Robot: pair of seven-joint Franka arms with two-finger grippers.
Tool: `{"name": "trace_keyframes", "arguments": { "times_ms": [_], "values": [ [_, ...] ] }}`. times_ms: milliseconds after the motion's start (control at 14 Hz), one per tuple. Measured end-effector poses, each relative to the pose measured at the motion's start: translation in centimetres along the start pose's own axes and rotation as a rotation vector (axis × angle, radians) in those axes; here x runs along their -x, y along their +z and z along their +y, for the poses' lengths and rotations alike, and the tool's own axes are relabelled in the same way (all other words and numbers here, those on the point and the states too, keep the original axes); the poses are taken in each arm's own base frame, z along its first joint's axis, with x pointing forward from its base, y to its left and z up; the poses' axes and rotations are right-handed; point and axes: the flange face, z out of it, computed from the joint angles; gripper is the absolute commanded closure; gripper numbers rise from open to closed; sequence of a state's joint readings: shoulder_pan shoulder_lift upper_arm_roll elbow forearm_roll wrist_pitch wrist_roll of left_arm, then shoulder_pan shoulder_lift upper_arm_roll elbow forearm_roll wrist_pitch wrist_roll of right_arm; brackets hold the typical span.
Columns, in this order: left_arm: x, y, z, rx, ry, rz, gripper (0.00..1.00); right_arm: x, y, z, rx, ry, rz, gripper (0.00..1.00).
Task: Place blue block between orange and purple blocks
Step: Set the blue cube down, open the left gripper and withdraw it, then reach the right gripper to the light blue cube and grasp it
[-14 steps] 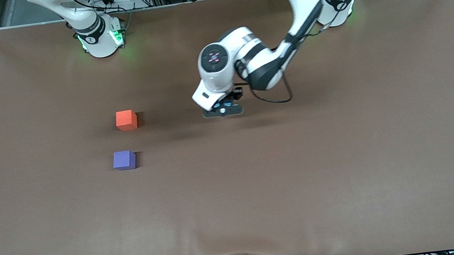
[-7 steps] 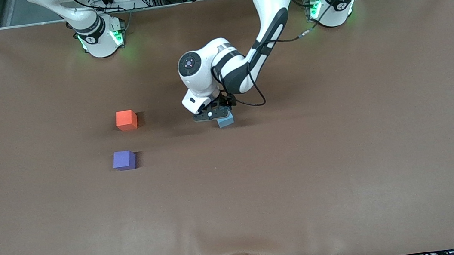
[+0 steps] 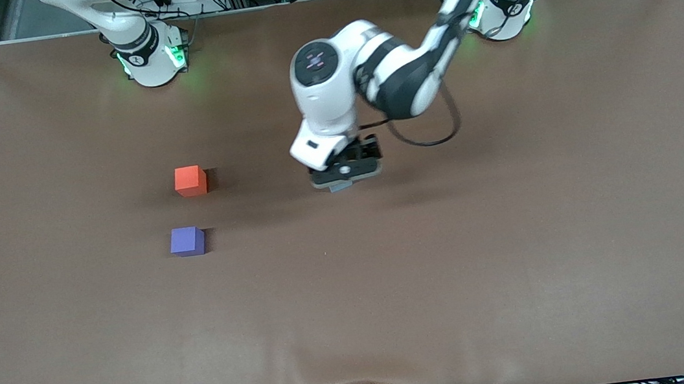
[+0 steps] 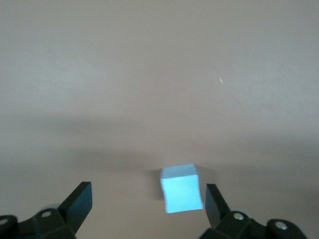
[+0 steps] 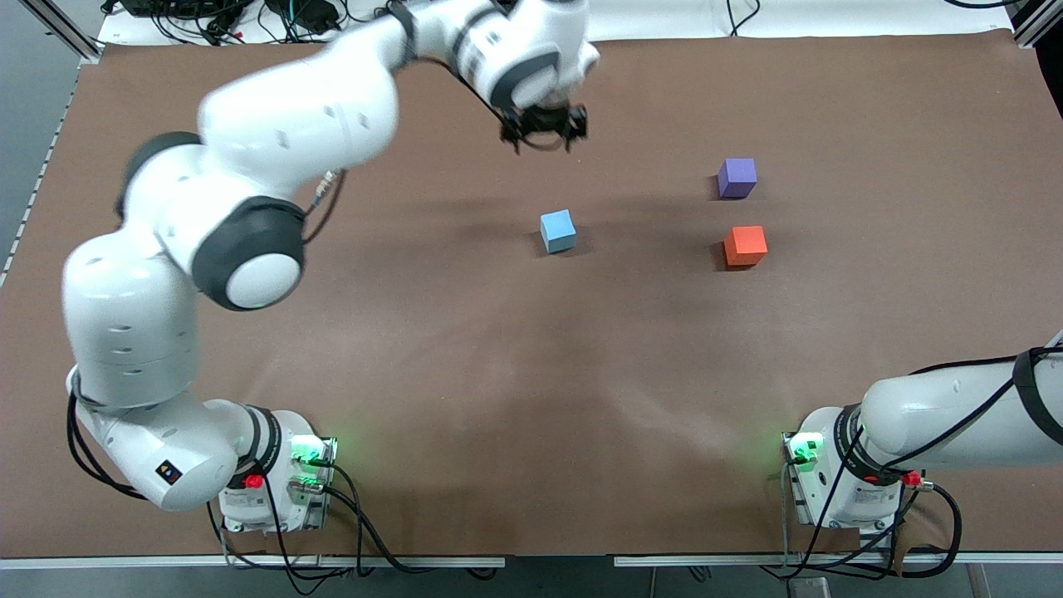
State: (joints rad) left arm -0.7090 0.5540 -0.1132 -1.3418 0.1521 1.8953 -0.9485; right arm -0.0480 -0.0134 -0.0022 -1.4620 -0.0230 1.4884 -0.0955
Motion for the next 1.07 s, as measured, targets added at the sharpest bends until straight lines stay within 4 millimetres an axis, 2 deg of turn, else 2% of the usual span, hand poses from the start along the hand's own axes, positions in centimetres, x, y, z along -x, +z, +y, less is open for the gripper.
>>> {"name": "trace_keyframes", "arguments": {
  "times_ms": [143, 287, 573, 860, 932, 1075],
  "values": [
    [-2.4, -2.9, -3.9, -0.025, 0.003, -0.013, 0.0, 0.0, 0.1, 0.0, 0.0, -0.001, -0.002, 0.0],
    [-5.1, -5.1, -8.7, -0.042, 0.025, -0.029, 0.0, -0.4, 0.9, -0.2, -0.003, -0.005, -0.021, 0.0],
    [-10.3, -8.8, -20.8, -0.017, 0.094, -0.091, 0.0, -1.6, 5.2, -2.0, -0.015, -0.04, -0.16, 0.0],
    [-12.4, -12.3, -32.3, -0.004, 0.149, -0.114, 0.0, -3.4, 8.7, -6.0, -0.016, -0.112, -0.216, 0.0],
    [-12.4, -13.4, -34.3, 0.01, 0.155, -0.115, 0.0, -3.7, 9.3, -7.4, -0.015, -0.135, -0.22, 0.0],
    [-11.9, -15.3, -36.6, 0.024, 0.172, -0.107, 0.0, -4.6, 10.9, -9.8, -0.025, -0.172, -0.224, 0.0]
  ]
}}
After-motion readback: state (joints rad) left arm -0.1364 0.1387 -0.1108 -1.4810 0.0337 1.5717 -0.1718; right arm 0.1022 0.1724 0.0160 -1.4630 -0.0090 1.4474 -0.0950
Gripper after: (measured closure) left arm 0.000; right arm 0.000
